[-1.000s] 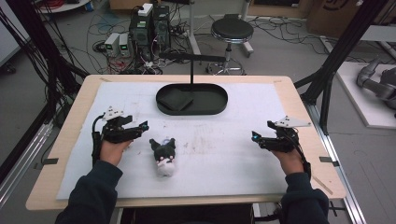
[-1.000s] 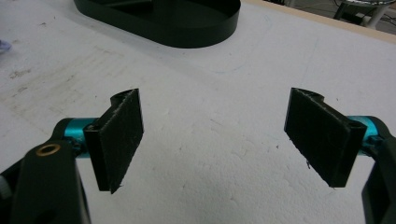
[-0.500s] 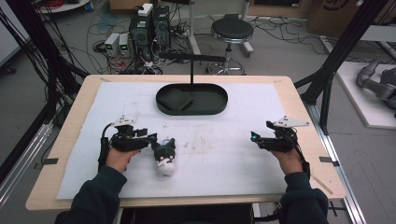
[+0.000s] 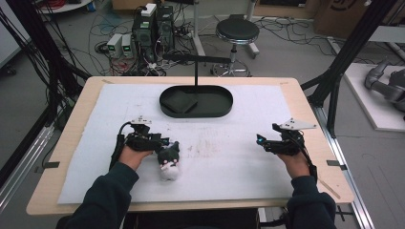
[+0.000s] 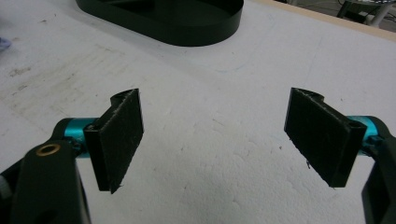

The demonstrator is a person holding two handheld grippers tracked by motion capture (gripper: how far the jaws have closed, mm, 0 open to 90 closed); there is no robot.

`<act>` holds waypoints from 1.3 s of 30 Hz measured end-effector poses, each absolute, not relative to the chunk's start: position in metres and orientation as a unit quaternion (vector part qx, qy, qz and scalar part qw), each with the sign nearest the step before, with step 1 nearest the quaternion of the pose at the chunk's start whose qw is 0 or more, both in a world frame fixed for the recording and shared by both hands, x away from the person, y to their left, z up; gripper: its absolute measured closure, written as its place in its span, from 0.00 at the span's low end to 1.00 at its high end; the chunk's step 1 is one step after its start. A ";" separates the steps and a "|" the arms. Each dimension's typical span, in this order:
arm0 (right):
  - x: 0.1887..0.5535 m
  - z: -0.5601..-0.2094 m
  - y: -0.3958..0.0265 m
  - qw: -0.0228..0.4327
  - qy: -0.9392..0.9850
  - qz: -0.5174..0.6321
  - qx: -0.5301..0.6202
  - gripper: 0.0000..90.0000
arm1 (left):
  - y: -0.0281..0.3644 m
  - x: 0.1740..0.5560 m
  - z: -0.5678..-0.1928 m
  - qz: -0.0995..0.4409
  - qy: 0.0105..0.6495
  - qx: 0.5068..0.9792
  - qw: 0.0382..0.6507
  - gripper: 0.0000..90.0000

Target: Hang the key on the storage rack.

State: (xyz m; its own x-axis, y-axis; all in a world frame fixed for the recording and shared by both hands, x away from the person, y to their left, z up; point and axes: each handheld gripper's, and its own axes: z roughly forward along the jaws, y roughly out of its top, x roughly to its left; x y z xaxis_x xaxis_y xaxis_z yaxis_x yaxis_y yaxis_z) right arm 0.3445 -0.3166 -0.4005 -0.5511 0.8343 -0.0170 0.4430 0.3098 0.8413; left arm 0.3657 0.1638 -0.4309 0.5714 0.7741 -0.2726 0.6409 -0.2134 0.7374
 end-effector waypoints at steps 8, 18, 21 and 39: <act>0.345 -0.401 -0.315 0.235 0.776 0.418 0.411 0.22 | 0.150 0.368 -0.438 0.062 0.449 0.796 0.401 0.62; 0.344 -0.400 -0.316 0.235 0.775 0.419 0.410 0.22 | 0.139 0.366 -0.440 0.066 0.438 0.808 0.389 0.91; 0.344 -0.400 -0.317 0.235 0.774 0.420 0.412 0.22 | 0.138 0.367 -0.440 0.060 0.440 0.805 0.393 0.94; 0.344 -0.399 -0.317 0.235 0.774 0.420 0.411 0.22 | 0.163 0.363 -0.393 0.112 0.403 0.741 0.526 0.95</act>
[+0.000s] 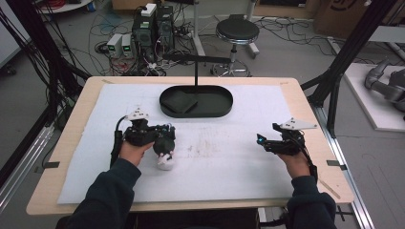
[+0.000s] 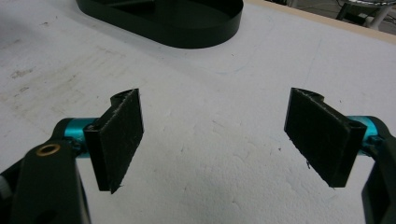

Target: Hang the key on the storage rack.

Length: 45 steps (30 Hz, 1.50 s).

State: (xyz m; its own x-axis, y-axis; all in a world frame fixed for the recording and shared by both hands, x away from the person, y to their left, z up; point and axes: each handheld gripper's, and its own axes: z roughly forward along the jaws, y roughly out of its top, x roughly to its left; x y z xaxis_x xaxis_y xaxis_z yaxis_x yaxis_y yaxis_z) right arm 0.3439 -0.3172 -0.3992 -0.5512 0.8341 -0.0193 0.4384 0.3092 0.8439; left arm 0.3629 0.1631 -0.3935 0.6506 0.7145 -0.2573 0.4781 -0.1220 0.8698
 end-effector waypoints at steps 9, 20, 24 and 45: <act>0.343 -0.398 -0.317 0.236 0.773 0.423 0.410 0.22 | 0.175 0.371 -0.352 0.145 0.371 0.711 0.579 0.95; 0.344 -0.399 -0.318 0.235 0.773 0.422 0.411 0.22 | 0.175 0.416 -0.315 0.155 0.355 0.702 0.597 0.95; 0.344 -0.399 -0.319 0.235 0.772 0.423 0.412 0.22 | 0.173 0.448 -0.305 0.155 0.358 0.700 0.598 0.95; 0.341 -0.404 -0.330 0.227 0.765 0.425 0.427 0.22 | 0.175 0.536 -0.321 0.154 0.395 0.700 0.574 0.95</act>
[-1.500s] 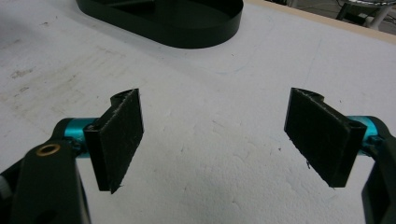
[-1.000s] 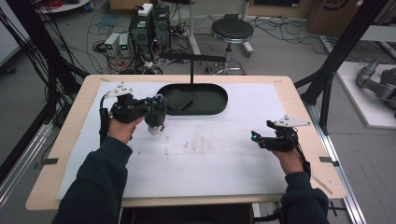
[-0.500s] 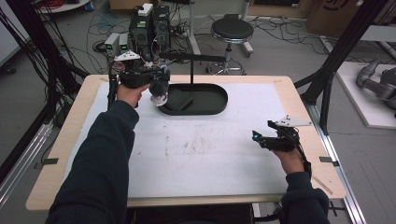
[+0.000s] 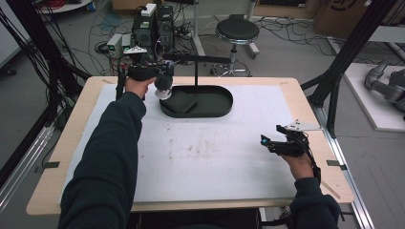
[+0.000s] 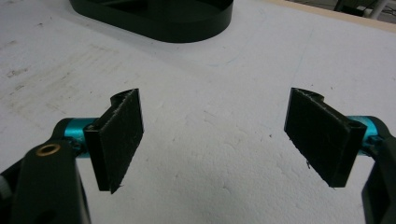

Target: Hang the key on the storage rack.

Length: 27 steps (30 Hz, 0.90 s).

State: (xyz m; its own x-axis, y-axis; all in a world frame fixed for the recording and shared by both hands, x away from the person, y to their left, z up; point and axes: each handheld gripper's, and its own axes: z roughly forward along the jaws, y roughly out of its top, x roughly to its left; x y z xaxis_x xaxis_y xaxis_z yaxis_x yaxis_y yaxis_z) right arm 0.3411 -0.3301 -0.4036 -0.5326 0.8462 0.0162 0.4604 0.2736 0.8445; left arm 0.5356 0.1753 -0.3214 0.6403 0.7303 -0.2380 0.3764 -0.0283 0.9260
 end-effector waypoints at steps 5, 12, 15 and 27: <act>0.341 -0.404 -0.332 0.227 0.766 0.426 0.426 0.22 | 0.178 0.540 -0.327 0.152 0.401 0.698 0.573 0.95; 0.341 -0.404 -0.331 0.225 0.767 0.426 0.424 0.22 | 0.179 0.546 -0.328 0.150 0.406 0.692 0.578 0.95; 0.341 -0.404 -0.331 0.225 0.766 0.427 0.426 0.22 | 0.179 0.549 -0.324 0.152 0.403 0.697 0.574 0.95; 0.342 -0.405 -0.331 0.223 0.767 0.426 0.425 0.22 | 0.189 0.559 -0.329 0.122 0.402 0.688 0.592 0.93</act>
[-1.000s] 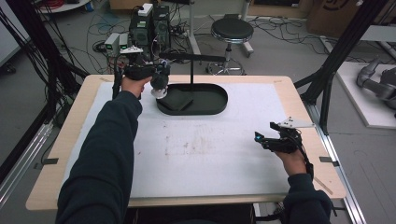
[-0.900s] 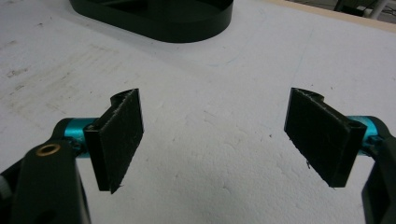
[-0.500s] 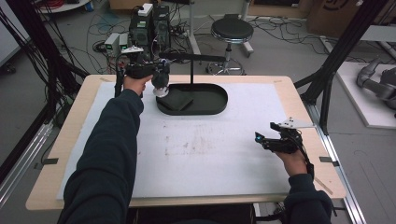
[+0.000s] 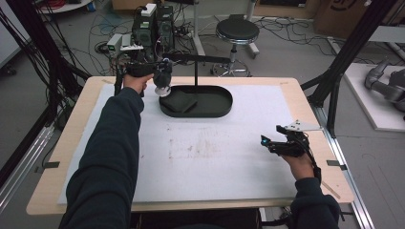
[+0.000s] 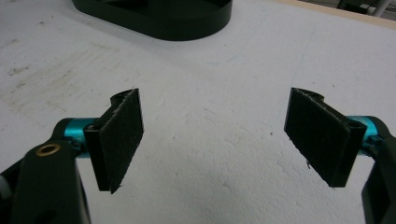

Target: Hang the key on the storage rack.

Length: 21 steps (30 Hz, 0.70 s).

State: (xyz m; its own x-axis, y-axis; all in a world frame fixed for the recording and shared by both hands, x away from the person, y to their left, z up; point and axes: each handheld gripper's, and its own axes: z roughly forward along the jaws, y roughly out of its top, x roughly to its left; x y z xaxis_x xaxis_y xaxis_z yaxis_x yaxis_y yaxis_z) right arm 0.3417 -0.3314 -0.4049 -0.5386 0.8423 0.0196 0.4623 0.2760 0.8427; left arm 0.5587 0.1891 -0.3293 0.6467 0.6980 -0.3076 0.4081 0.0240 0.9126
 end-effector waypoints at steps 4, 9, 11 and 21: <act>0.342 -0.405 -0.331 0.222 0.768 0.425 0.425 0.22 | 0.190 0.559 -0.331 0.120 0.408 0.685 0.592 0.90; 0.341 -0.405 -0.332 0.223 0.767 0.425 0.425 0.22 | 0.191 0.560 -0.332 0.132 0.425 0.689 0.572 0.86; 0.342 -0.405 -0.331 0.223 0.768 0.425 0.423 0.22 | 0.190 0.560 -0.333 0.132 0.430 0.688 0.570 0.87; 0.341 -0.404 -0.329 0.223 0.769 0.426 0.421 0.22 | 0.186 0.546 -0.334 0.156 0.425 0.689 0.565 0.73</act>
